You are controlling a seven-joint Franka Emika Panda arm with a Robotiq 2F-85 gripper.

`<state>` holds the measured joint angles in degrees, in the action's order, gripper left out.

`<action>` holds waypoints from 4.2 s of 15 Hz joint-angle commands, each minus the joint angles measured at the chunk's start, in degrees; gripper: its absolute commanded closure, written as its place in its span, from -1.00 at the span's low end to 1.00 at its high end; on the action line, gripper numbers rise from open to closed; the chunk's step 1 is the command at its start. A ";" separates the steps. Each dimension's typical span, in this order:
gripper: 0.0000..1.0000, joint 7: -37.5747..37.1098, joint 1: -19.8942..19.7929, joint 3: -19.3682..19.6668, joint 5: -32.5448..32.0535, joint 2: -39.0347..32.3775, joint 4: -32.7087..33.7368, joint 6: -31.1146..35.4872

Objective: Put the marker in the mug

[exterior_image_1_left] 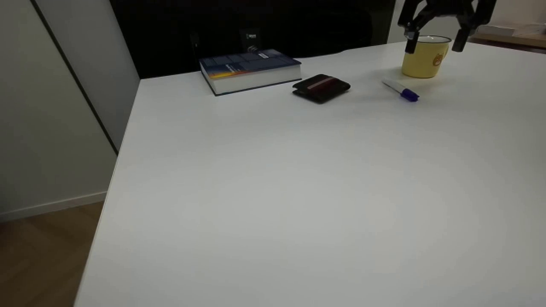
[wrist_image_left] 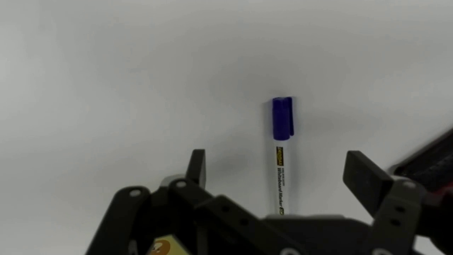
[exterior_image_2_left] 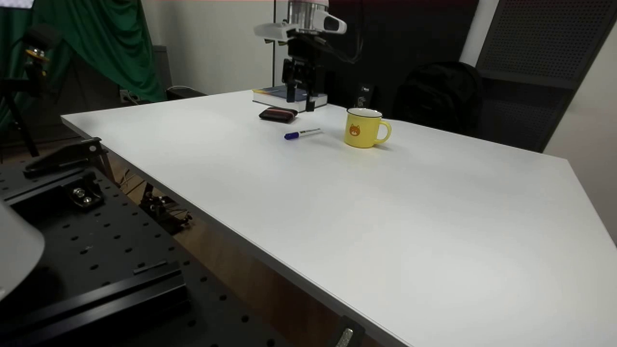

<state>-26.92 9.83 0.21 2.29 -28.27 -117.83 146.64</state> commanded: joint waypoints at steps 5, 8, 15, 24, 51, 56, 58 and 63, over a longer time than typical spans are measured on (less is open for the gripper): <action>-1.00 0.28 0.53 0.62 0.42 -0.14 0.14 -0.16; -1.00 -1.96 2.39 2.11 -2.23 -1.11 0.01 1.40; -1.00 -3.53 2.81 2.12 -0.70 -3.85 0.15 6.82; -1.00 -5.19 3.30 3.04 -0.63 -7.96 2.08 9.28; -1.00 0.31 0.32 0.26 1.82 -16.23 3.91 15.56; -0.48 -0.11 -0.22 0.17 2.26 -17.30 4.44 14.75; -0.19 -0.86 0.26 0.95 1.92 -17.41 4.78 14.11; 0.50 -6.23 3.86 6.39 -0.77 -17.20 6.75 9.93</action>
<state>-30.36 10.90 1.81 1.11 -38.47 -115.96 155.65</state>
